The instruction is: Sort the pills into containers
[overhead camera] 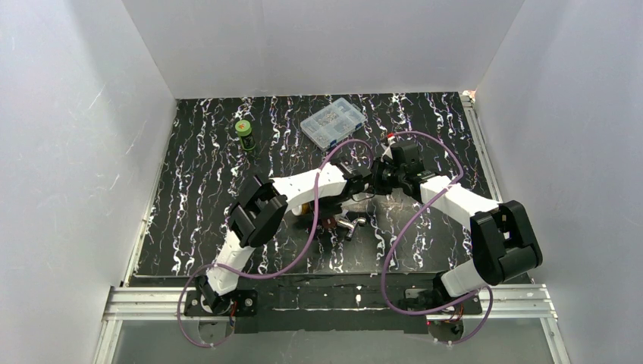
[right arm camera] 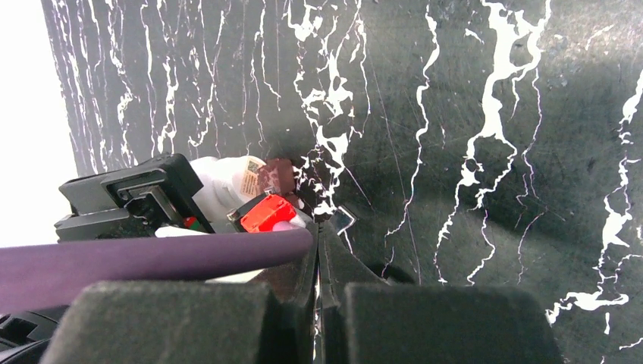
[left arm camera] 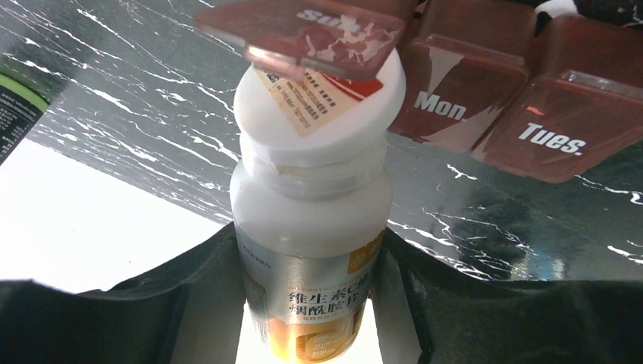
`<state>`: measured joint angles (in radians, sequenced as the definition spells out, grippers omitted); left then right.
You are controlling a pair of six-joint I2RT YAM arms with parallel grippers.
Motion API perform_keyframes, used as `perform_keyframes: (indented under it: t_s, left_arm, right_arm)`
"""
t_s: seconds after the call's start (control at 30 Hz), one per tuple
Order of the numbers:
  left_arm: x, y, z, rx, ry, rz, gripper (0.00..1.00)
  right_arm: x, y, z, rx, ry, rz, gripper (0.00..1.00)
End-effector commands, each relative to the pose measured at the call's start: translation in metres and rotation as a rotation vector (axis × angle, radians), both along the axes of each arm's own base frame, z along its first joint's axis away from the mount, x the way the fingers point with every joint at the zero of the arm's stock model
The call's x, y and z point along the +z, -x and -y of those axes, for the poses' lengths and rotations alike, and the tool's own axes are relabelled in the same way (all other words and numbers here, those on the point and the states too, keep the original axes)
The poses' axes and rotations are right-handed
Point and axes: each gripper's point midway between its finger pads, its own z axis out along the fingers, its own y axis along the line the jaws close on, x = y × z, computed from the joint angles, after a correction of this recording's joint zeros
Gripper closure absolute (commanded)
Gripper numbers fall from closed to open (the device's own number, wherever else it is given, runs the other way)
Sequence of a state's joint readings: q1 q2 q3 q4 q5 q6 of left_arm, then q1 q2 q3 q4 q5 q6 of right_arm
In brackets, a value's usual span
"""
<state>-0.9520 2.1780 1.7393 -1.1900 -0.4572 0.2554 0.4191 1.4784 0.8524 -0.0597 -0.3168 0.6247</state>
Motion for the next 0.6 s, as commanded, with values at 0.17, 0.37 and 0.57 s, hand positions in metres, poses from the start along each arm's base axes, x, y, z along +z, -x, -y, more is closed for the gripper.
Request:
perform_keyframes:
  t_s: [0.17, 0.37, 0.57]
  left_arm:
    - [0.015, 0.018, 0.016, -0.231, -0.024, -0.045, 1.00]
    - [0.018, 0.011, 0.018, -0.323, -0.074, -0.041, 1.00]
    - [0.015, 0.012, 0.019, -0.359, -0.090, -0.067, 1.00]
  right_arm:
    - [0.033, -0.018, -0.015, 0.018, -0.082, 0.136, 0.95]
    - [0.034, -0.019, -0.015, 0.017, -0.085, 0.138, 0.95]
    - [0.034, -0.018, -0.016, 0.019, -0.087, 0.137, 0.95]
